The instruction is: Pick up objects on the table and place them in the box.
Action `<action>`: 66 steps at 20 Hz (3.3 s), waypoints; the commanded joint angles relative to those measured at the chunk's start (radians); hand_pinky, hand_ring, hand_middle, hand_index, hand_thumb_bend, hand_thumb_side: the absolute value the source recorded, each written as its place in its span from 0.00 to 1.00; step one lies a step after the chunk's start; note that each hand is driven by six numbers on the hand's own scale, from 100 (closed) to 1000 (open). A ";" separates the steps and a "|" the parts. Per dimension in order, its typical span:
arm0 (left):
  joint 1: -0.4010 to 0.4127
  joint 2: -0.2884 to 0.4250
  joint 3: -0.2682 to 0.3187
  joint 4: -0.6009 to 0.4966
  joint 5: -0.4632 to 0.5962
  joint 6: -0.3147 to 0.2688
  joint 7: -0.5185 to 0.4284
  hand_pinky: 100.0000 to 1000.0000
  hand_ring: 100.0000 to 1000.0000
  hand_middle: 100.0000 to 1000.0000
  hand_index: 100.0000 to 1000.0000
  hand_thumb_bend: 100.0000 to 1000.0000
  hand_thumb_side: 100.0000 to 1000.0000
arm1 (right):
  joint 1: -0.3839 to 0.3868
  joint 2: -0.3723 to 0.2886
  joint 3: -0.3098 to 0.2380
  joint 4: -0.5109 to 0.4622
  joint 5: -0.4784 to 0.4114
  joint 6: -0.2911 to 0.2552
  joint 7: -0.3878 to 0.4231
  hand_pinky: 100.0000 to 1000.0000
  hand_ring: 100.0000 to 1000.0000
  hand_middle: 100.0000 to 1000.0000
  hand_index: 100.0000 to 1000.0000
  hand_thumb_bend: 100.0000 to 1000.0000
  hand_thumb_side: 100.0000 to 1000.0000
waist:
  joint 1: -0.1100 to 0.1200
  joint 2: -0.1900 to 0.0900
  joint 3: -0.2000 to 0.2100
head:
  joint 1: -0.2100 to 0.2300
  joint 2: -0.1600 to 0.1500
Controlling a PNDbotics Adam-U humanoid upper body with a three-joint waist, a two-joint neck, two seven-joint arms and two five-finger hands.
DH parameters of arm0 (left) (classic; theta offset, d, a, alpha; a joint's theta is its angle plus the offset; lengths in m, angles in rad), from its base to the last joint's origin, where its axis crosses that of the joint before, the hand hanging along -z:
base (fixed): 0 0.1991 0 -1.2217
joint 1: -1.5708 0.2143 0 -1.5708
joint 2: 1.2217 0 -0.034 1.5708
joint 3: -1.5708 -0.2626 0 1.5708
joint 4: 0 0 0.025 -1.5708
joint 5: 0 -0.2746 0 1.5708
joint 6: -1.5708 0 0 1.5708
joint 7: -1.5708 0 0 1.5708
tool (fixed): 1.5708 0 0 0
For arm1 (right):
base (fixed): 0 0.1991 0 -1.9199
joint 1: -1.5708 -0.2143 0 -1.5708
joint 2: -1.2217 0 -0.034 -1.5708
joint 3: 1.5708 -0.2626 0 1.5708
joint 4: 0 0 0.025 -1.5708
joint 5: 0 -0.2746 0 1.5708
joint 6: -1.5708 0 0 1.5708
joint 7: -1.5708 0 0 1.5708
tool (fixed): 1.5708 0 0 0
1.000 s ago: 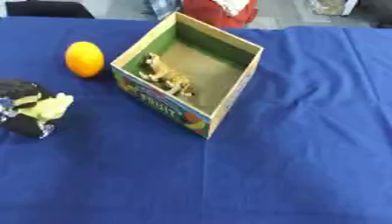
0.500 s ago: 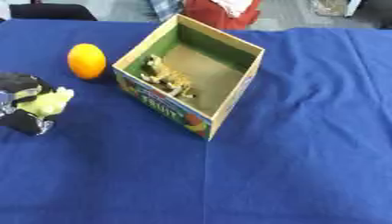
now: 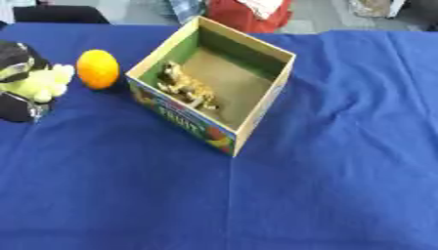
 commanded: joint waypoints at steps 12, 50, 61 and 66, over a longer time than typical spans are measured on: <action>-0.268 -0.140 -0.052 0.011 -0.018 0.022 0.187 0.11 0.57 0.43 0.56 0.00 0.18 | -0.056 0.023 0.018 -0.016 -0.036 -0.039 0.020 0.67 0.71 0.55 0.82 0.00 0.92 | 0.016 -0.021 -0.039 | 0.021 -0.009; -0.446 -0.395 -0.102 0.676 -0.263 -0.235 0.228 0.61 0.93 0.86 1.00 0.97 0.90 | -0.087 0.056 0.027 -0.016 -0.040 -0.043 0.039 0.66 0.71 0.54 0.81 0.00 0.92 | 0.040 0.020 -0.186 | 0.099 -0.028; -0.435 -0.373 -0.074 0.633 -0.242 -0.171 0.320 0.64 0.93 0.85 1.00 0.82 0.97 | -0.075 0.058 0.020 -0.016 -0.039 -0.038 0.033 0.66 0.70 0.54 0.81 0.00 0.92 | 0.039 0.014 -0.175 | 0.093 -0.026; -0.414 -0.302 -0.045 0.513 -0.171 -0.124 0.369 0.63 0.92 0.84 0.99 0.76 0.93 | -0.056 0.047 0.009 -0.016 -0.036 -0.034 0.020 0.66 0.70 0.54 0.81 0.00 0.92 | 0.038 0.008 -0.153 | 0.078 -0.022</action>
